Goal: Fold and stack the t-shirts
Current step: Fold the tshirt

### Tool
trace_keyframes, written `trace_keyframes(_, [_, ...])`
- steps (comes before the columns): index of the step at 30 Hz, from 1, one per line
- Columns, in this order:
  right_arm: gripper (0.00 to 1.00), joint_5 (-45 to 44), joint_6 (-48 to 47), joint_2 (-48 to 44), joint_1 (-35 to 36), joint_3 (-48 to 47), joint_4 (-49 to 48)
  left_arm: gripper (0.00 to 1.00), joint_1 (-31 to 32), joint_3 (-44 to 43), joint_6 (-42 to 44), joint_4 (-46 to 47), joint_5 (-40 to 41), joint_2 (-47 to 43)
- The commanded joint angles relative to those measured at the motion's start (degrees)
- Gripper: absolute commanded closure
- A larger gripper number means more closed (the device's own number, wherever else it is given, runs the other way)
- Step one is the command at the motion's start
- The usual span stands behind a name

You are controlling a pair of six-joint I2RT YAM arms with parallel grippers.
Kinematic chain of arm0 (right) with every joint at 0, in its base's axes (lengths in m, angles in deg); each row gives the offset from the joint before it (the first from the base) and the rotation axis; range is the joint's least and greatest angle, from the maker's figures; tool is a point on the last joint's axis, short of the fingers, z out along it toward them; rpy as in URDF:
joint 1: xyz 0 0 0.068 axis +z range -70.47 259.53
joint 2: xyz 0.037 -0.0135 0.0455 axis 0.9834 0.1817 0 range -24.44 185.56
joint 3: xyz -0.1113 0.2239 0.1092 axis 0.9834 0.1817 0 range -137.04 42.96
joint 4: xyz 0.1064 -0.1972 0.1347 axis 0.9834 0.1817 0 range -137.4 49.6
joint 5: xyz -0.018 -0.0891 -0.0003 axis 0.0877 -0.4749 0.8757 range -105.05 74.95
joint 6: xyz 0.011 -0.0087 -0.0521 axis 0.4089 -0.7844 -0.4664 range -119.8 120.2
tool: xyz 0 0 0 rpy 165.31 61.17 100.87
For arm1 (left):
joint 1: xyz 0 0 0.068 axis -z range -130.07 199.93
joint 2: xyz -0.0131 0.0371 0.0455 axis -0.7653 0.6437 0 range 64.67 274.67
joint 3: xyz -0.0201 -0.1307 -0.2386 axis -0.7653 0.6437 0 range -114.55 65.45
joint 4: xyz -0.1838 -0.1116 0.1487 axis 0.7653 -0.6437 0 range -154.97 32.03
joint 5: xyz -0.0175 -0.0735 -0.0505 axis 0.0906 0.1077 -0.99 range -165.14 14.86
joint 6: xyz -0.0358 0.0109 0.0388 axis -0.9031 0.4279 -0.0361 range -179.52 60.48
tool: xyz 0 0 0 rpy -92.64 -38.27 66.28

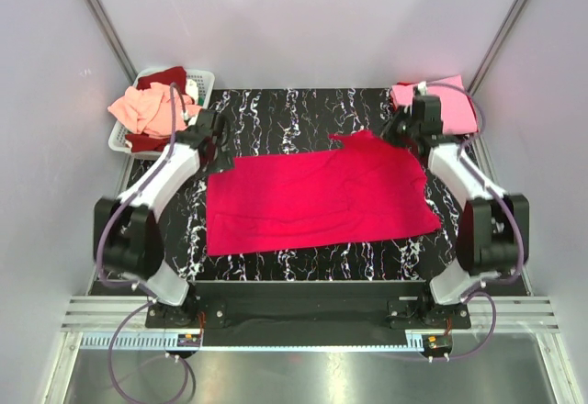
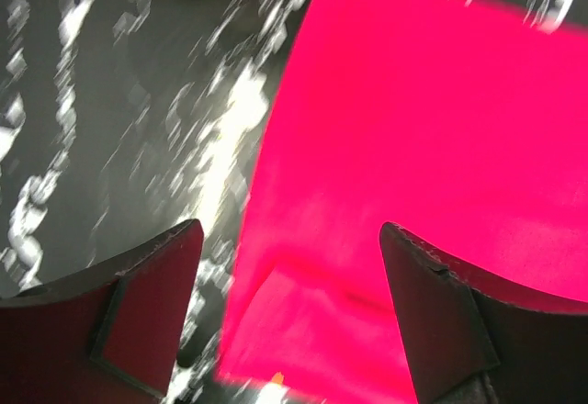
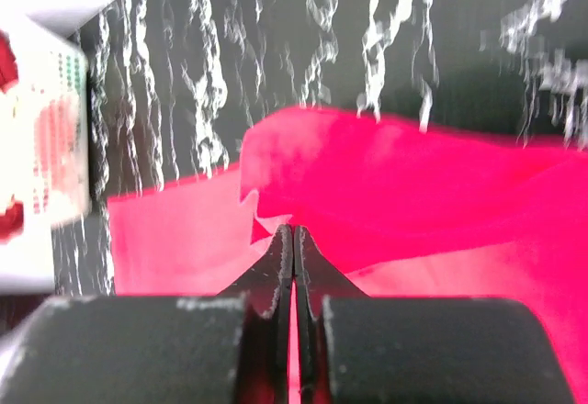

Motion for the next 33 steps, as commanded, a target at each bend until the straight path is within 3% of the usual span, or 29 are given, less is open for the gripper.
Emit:
trace_keyframes(1, [1.0,1.3,1.7,-6.7,1.0,11.6,-3.8,0.17,-0.9,-10.8,-2.1,2.8,1.8,9.7])
trace_keyframes(9, [1.0,-0.3,5.5,-18.8,1.3,30.7,-12.3,0.23,-2.3,-29.3,-5.3,-2.1,3.4,29.2])
trace_keyframes(16, [1.0,0.2,6.3,-25.2,1.3,42.0,-23.0,0.33,-4.7,-35.2,-8.9,-3.4,4.9,37.4])
trace_keyframes(26, [1.0,2.8,5.7,-23.4,1.3,41.9,-25.6,0.35,-5.2,-38.0,-11.7,-3.8,3.9,42.8])
trace_keyframes(29, [1.0,2.7,5.7,-23.7,1.3,41.7,-25.0,0.5,-5.2,-37.8,-12.3,-4.1,2.6,44.0])
trace_keyframes(33, [1.0,2.5,6.1,-24.5,1.3,41.9,-23.7,0.55,-4.9,-35.6,-13.4,-3.4,2.8,43.2])
